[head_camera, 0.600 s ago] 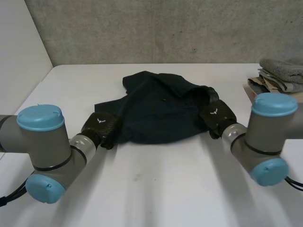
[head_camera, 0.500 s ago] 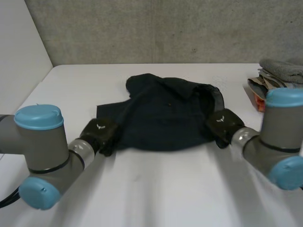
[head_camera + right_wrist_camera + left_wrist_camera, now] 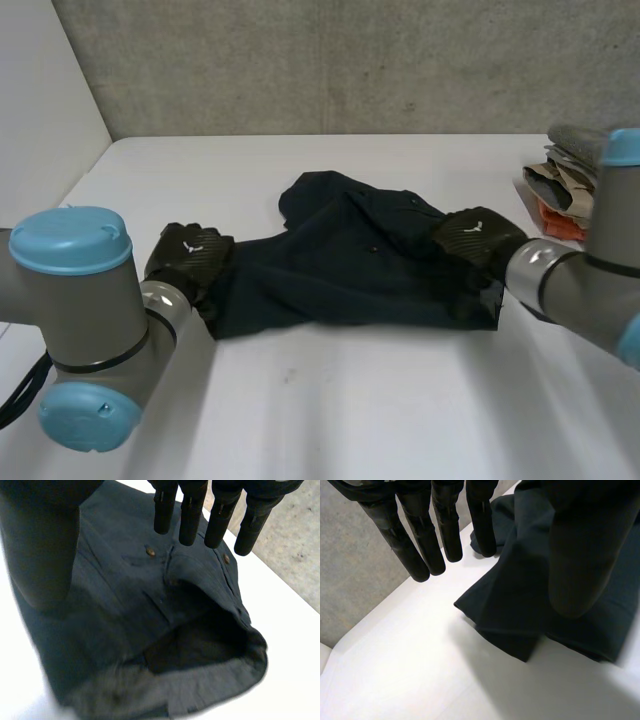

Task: Fold the laundry.

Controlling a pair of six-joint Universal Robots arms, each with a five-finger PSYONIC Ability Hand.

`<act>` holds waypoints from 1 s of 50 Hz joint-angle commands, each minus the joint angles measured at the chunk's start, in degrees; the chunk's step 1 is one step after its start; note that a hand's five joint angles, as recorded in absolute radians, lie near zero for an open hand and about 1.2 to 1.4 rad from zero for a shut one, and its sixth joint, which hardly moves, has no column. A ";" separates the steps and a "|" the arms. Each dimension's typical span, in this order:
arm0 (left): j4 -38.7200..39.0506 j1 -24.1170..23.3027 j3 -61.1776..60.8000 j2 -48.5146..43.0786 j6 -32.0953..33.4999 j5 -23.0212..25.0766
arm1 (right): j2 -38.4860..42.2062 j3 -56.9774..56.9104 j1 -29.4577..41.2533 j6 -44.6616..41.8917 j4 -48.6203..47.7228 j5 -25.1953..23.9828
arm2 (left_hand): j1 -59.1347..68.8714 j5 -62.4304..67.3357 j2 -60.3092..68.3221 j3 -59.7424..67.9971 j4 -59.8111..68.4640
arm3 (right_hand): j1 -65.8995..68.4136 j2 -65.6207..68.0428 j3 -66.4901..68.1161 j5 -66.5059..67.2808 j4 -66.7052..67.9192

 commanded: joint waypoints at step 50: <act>-0.25 2.29 0.87 -2.84 -6.41 2.97 | 13.02 -3.81 3.25 1.82 -10.65 3.50 | -4.08 -3.21 -3.77 -4.70 -3.85 | 14.45 14.14 14.67 16.25 15.27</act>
